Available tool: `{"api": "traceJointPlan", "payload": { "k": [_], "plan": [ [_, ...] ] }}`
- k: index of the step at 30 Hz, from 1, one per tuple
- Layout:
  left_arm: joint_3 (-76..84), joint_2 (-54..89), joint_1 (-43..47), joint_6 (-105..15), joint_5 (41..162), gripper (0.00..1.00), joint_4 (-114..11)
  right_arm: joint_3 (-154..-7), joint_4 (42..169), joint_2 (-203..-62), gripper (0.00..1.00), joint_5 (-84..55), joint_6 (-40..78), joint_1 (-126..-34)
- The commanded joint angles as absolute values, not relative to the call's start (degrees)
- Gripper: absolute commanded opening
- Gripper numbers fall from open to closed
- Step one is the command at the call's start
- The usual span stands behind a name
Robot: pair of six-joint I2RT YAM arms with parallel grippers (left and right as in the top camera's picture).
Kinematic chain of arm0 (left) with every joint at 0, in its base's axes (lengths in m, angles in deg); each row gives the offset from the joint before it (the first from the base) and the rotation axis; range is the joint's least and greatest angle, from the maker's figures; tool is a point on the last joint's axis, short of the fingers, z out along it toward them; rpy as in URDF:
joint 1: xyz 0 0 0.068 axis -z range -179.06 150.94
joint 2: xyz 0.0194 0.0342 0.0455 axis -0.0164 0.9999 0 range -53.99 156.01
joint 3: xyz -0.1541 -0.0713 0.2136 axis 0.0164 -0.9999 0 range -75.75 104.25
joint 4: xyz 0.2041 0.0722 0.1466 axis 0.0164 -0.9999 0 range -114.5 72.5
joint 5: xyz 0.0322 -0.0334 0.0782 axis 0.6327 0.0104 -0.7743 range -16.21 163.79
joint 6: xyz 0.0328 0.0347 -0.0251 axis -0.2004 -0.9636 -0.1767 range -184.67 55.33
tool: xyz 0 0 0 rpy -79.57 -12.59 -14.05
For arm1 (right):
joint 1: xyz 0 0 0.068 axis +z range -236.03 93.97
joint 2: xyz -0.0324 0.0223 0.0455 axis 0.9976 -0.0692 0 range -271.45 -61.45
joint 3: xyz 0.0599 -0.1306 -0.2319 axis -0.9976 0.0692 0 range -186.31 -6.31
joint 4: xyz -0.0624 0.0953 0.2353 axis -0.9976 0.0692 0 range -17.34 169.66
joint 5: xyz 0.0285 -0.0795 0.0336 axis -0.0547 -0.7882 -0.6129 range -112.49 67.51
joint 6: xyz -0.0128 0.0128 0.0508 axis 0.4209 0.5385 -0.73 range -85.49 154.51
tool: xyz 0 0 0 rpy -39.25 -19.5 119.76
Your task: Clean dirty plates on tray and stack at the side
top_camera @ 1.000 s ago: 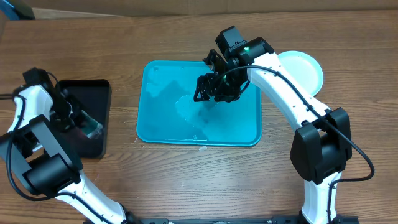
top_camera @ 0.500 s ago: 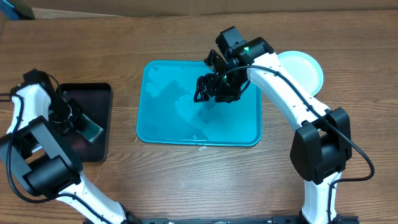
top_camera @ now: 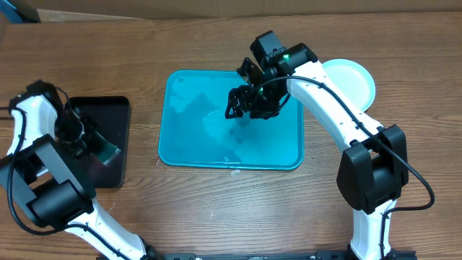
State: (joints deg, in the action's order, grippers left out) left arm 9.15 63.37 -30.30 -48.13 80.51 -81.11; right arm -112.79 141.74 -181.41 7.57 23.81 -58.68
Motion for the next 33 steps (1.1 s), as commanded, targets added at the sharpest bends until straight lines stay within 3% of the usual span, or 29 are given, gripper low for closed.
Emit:
{"api": "traceJointPlan", "payload": {
  "k": [1, 9, 20, 27, 33],
  "plan": [
    [4.3, 64.0, -30.4, -47.5, 80.7, 0.04, -78.3, -112.8, 141.4, -180.1, 0.8, 7.6, 24.0, -58.9],
    [-0.2, 64.0, -30.6, -47.5, 78.2, 0.04, -69.8, -112.8, 141.3, -180.1, 0.8, 7.6, 24.0, -58.9],
    [26.0, 62.4, -30.6, -46.4, 78.3, 0.04, -93.6, -113.4, 141.2, -176.9, 0.84, 8.6, 24.0, -59.1],
    [28.3, 49.2, -30.2, -46.3, 78.5, 0.04, -94.9, -113.4, 144.2, -169.0, 0.89, 2.3, 23.9, -59.1],
    [28.2, 37.7, -30.1, -49.6, 85.8, 0.26, -97.5, -113.4, 149.3, -163.5, 0.89, 0.0, 23.8, -59.1]
  ]
}}
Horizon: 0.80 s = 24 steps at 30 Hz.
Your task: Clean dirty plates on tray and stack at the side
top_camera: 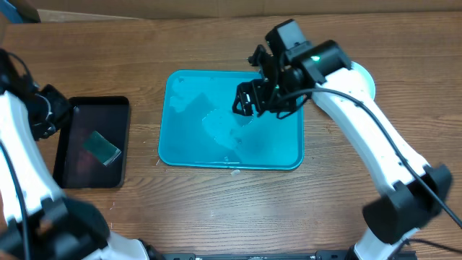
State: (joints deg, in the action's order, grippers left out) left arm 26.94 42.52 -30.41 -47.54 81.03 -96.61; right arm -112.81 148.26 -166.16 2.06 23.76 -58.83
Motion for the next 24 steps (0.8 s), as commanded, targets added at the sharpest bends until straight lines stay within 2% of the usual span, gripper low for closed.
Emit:
{"api": "traceJointPlan", "payload": {
  "k": [1, 2, 4, 5, 7, 8, 9, 10, 16, 24],
  "plan": [
    [28.2, 35.9, -30.1, -50.9, 87.2, 0.37, -98.5, -113.4, 150.1, -162.7, 0.89, -0.5, 23.8, -59.1],
    [28.2, 34.5, -30.0, -51.7, 88.0, 0.49, -99.4, -113.4, 151.1, -161.8, 0.89, -1.6, 23.8, -59.1],
    [28.2, 31.3, -29.6, -53.1, 88.8, 0.62, -101.3, -113.4, 153.3, -160.1, 0.89, -4.8, 23.8, -59.1],
    [28.2, 29.8, -29.4, -53.1, 88.8, 0.66, -102.0, -113.4, 154.5, -159.2, 0.89, -6.3, 23.8, -59.1],
    [27.9, 26.1, -29.2, -53.4, 88.8, 0.68, -102.9, -113.4, 157.3, -157.2, 0.9, -8.4, 23.8, -59.1],
    [27.5, 23.8, -29.2, -53.3, 88.9, 0.77, -102.8, -113.4, 158.4, -156.3, 0.9, -8.8, 24.0, -59.1],
    [27.1, 21.9, -29.2, -53.3, 88.9, 0.92, -102.8, -113.4, 159.6, -155.2, 0.91, -8.8, 24.1, -59.1],
    [26.6, 19.9, -29.2, -53.4, 89.1, 1.0, -102.6, -113.4, 160.6, -154.2, 0.91, -8.8, 24.0, -59.1],
    [18.6, 7.8, -29.2, -55.7, 96.4, 1.0, -102.8, -113.4, 166.4, -148.2, 0.91, -8.8, 24.0, -59.1],
    [5.2, -2.0, -29.2, -55.6, 96.3, 1.0, -102.6, -109.6, 169.7, -137.4, 0.91, -12.0, 24.0, -59.0]
  ]
}}
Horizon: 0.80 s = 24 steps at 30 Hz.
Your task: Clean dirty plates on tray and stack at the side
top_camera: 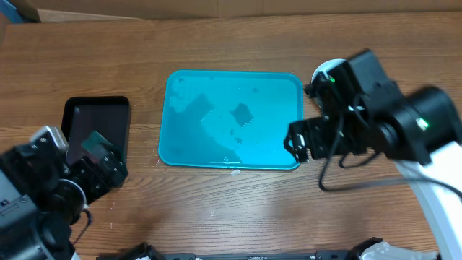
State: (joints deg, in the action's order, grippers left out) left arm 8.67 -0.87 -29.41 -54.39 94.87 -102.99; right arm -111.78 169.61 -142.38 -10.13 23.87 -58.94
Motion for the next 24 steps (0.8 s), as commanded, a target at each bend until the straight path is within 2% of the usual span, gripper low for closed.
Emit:
{"api": "traceJointPlan", "payload": {
  "k": [1, 3, 4, 11, 24],
  "plan": [
    [4.4, -2.2, -29.2, -55.4, 96.3, 1.0, -102.6, -108.3, 169.7, -135.5, 0.91, -12.0, 24.0, -59.0],
    [3.4, -2.2, -29.2, -55.2, 96.3, 1.0, -102.6, -105.3, 169.5, -131.4, 0.91, -12.0, 24.0, -59.0],
    [2.9, -2.1, -29.2, -55.2, 96.3, 1.0, -102.7, -103.9, 169.0, -129.5, 1.0, -12.1, 24.0, -59.0],
    [2.2, -0.2, -29.2, -55.2, 96.3, 1.0, -102.6, -96.8, 166.6, -120.3, 1.0, -12.5, 24.0, -59.0],
    [2.2, 0.9, -29.2, -55.3, 95.9, 1.0, -102.6, -96.5, 166.5, -120.5, 1.0, -13.0, 24.0, -59.0]
  ]
}}
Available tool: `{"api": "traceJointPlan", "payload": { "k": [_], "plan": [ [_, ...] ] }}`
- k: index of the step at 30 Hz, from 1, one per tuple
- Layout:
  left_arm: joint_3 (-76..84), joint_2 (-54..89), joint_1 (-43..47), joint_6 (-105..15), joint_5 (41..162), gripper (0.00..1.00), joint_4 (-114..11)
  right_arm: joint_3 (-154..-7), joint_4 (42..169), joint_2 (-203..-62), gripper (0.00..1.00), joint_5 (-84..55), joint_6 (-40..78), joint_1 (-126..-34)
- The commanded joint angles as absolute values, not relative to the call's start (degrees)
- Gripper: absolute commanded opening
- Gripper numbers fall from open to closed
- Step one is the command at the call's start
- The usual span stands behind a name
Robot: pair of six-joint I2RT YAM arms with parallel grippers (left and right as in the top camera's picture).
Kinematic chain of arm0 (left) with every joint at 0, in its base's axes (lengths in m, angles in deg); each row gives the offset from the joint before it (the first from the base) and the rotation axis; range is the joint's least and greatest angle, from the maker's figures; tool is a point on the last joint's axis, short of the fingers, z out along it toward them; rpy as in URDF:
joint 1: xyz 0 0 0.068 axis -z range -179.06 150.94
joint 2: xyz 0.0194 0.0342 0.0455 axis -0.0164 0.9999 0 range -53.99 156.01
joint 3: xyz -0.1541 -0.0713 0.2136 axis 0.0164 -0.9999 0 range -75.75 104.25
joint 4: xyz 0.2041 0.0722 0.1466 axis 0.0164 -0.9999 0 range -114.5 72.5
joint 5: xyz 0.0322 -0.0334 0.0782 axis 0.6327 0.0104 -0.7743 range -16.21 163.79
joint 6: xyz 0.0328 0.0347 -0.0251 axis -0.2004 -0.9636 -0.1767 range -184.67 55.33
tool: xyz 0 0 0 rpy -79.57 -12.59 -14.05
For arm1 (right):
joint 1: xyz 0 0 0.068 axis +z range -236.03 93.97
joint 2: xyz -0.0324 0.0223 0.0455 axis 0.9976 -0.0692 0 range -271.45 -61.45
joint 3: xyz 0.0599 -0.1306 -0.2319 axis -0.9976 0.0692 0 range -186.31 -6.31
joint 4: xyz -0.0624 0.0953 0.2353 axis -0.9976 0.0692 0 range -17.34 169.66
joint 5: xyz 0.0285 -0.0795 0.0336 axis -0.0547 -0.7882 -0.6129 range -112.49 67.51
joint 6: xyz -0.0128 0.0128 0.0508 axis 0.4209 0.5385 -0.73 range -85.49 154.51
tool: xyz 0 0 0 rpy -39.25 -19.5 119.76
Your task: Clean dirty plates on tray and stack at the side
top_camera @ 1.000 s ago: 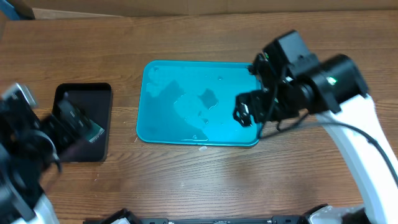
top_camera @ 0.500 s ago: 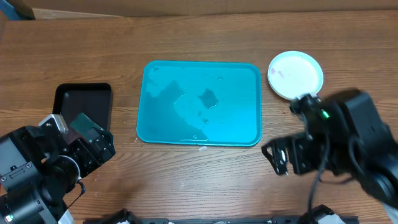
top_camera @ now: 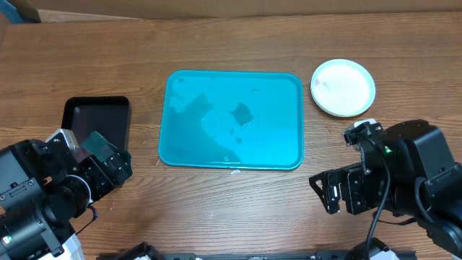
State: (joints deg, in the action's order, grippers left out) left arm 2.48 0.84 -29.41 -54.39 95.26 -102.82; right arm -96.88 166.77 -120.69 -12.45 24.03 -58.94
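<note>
The teal tray [top_camera: 167, 115] lies mid-table with no plate on it, only wet smears and a small dark mark [top_camera: 242, 113]. A white plate stack [top_camera: 343, 87] sits on the table to the tray's right, at the back. My left gripper [top_camera: 119, 165] is raised near the front left, beside the black tray. My right gripper [top_camera: 325, 193] hangs at the front right, well short of the plates. Both are seen from above as dark blocks, so the finger gaps are unclear. Nothing shows in either one.
A black tray [top_camera: 94, 108] stands at the left, and a greenish sponge [top_camera: 92, 141] in it is partly covered by my left arm. Cardboard runs along the table's back edge. Both arm bodies fill the front corners of the view.
My right arm has drawn back from beside the tray's right edge to the front right corner, uncovering the white plates. My left arm has shifted slightly; tray and sponge are unchanged.
At first my right gripper was low over the tray's back right part, and my left gripper was in the black tray at the sponge. Then the left arm was out to the side, sponge left behind. Both arms then came forward and now sit at the front corners.
</note>
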Motion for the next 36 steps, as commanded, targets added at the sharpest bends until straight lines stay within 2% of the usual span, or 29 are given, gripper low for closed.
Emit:
{"api": "traceJointPlan", "payload": {
  "k": [1, 16, 22, 36],
  "plan": [
    [2.2, 0.9, -29.2, -55.3, 95.9, 1.0, -102.6, -96.5, 166.5, -120.5, 1.0, -13.0, 24.0, -59.0],
    [2.2, 1.0, -29.2, -55.3, 95.9, 1.0, -102.6, -96.5, 167.9, -120.5, 1.0, -14.1, 24.0, -59.0],
    [2.2, 1.0, -29.2, -55.3, 95.9, 1.0, -102.6, -96.3, 162.1, -120.1, 1.0, -15.3, 25.1, -59.8],
    [2.2, 1.0, -29.2, -55.3, 95.9, 0.99, -102.6, -94.0, 154.9, -107.6, 1.0, -14.7, 31.2, -78.8]
  ]
}}
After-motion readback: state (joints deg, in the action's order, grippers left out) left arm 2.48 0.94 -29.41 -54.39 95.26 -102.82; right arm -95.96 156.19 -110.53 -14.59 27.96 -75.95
